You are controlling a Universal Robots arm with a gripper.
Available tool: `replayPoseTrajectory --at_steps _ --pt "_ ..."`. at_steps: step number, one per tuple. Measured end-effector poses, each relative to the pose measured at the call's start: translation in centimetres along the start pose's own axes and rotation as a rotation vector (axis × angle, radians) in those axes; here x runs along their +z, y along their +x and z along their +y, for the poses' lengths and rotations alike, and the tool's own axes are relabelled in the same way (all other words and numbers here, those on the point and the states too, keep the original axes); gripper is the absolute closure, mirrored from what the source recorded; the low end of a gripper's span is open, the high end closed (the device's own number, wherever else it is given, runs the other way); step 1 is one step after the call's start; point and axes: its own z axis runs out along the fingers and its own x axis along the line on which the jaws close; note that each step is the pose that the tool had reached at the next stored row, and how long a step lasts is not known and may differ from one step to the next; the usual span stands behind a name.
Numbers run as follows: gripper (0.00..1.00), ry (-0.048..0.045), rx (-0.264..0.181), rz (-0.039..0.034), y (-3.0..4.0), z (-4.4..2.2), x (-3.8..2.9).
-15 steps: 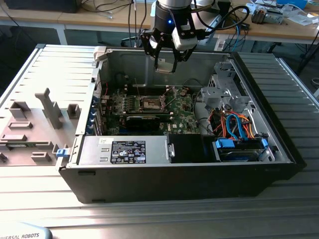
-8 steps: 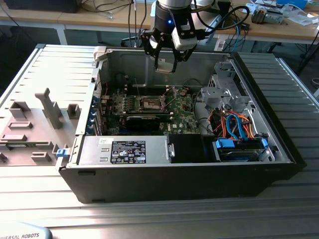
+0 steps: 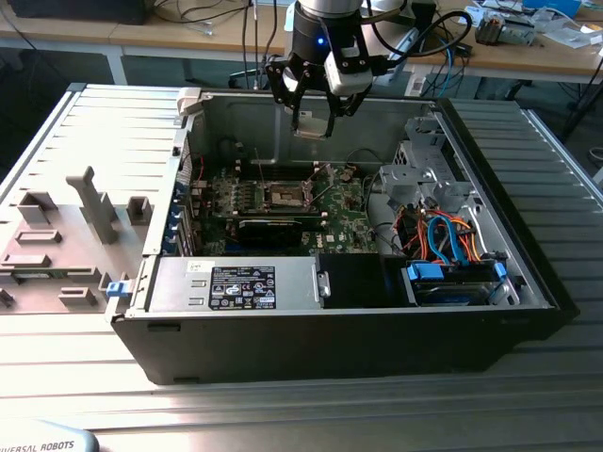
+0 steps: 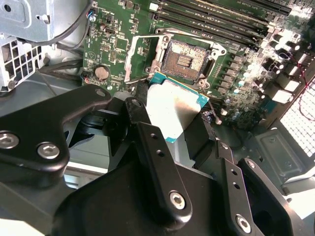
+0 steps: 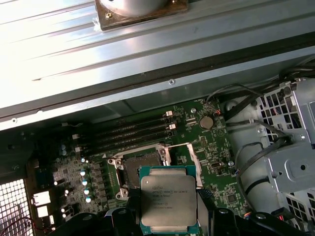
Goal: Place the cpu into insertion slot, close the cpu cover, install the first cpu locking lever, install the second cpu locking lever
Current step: 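Place the cpu into insertion slot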
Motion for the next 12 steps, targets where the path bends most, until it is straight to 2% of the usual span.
replayPoseTrajectory --at_steps 12 --pt "0.46 -0.0003 0.013 -0.0011 0.0 0.0 0.0"
